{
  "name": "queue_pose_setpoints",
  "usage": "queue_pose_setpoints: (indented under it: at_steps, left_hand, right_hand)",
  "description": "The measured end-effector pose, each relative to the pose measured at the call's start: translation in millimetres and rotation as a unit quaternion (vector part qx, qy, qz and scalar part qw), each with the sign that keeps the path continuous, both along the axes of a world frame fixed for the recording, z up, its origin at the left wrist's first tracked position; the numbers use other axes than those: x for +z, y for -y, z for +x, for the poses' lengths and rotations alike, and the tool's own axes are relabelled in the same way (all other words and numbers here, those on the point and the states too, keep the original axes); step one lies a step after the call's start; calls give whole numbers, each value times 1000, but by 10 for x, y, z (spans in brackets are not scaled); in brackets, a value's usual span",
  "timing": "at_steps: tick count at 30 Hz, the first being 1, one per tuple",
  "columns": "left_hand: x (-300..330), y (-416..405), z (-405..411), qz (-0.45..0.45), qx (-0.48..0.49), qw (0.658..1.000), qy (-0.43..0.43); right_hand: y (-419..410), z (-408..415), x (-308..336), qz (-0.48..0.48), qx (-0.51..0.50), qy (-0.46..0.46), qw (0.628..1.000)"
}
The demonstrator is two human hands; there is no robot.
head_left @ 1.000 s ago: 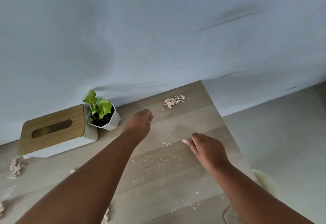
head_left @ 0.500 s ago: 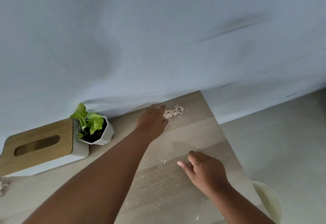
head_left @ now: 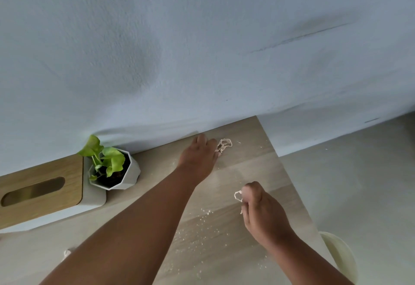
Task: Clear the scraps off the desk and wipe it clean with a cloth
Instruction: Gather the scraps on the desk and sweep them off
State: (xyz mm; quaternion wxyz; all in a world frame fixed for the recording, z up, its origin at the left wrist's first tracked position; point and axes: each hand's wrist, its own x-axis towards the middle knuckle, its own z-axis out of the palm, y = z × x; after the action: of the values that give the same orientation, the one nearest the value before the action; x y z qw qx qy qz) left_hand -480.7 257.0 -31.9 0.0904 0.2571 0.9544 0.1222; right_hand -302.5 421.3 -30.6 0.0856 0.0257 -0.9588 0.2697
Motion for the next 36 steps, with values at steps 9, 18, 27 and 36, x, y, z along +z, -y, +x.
queue_pose_setpoints:
  at_steps: [9, 18, 27, 36]
  left_hand:
    - [118, 187, 182, 127, 34, 989, 62]
    - [350, 420, 379, 108, 68, 989, 70]
    - [376, 411, 492, 131, 54, 988, 69]
    - [117, 236, 468, 7, 83, 996, 40]
  right_hand:
    - [50, -62, -41, -47, -20, 41, 998]
    - [134, 23, 121, -28, -67, 42, 996]
    - [93, 265, 86, 7, -67, 131, 989]
    - [77, 465, -16, 114, -48, 61, 990]
